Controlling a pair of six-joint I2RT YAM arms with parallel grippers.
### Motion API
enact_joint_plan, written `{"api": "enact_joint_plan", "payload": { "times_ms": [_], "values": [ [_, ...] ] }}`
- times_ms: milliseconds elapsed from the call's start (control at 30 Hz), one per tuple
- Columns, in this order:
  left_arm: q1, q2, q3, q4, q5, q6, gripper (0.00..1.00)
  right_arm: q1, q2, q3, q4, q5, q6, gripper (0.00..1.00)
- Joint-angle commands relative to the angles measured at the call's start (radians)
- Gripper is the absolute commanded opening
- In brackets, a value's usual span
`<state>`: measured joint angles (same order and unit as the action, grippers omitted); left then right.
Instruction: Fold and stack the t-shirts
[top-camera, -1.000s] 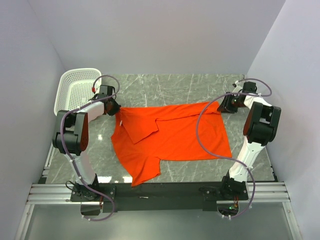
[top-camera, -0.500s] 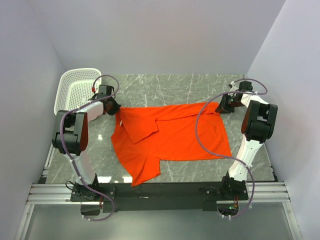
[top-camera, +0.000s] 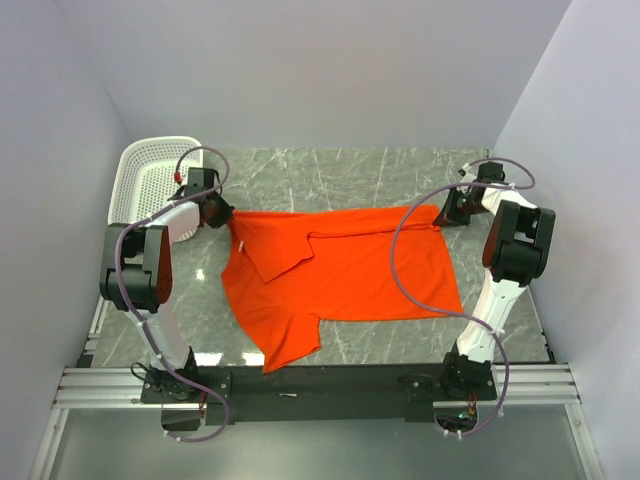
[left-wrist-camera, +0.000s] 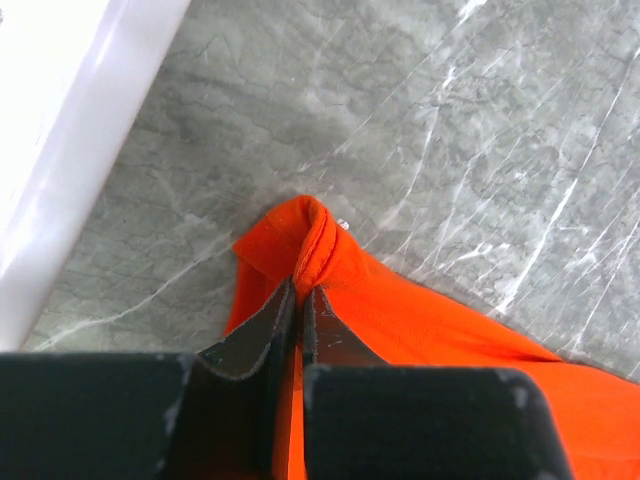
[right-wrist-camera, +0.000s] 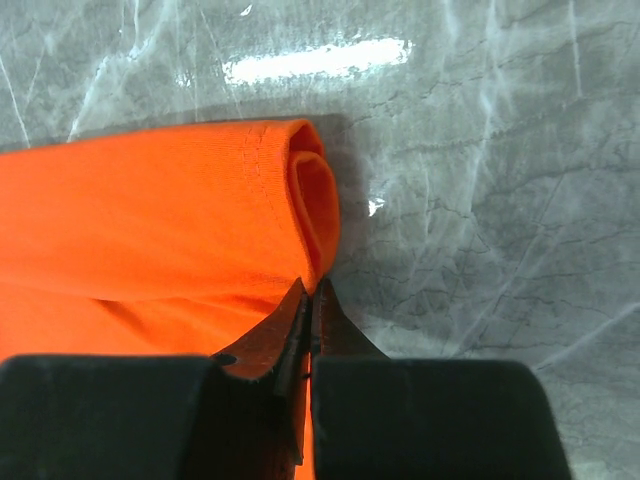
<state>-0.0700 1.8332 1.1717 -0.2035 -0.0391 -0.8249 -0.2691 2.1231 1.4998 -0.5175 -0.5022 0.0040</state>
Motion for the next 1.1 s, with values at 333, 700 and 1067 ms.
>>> {"api": "enact_joint_plan", "payload": {
  "times_ms": [333, 700, 1067],
  "values": [
    [0.013, 0.001, 0.039, 0.048, 0.057, 0.017, 0.08, -0.030, -0.048, 0.016, 0.011, 0.025, -0.030, 0.05],
    [0.013, -0.340, -0.096, 0.217, 0.165, 0.102, 0.60, -0.032, -0.267, -0.087, 0.047, 0.071, -0.159, 0.69],
    [0.039, -1.013, -0.666, 0.012, 0.364, -0.166, 0.99, -0.021, -0.780, -0.670, -0.574, -0.297, -1.801, 0.73]
  ]
}}
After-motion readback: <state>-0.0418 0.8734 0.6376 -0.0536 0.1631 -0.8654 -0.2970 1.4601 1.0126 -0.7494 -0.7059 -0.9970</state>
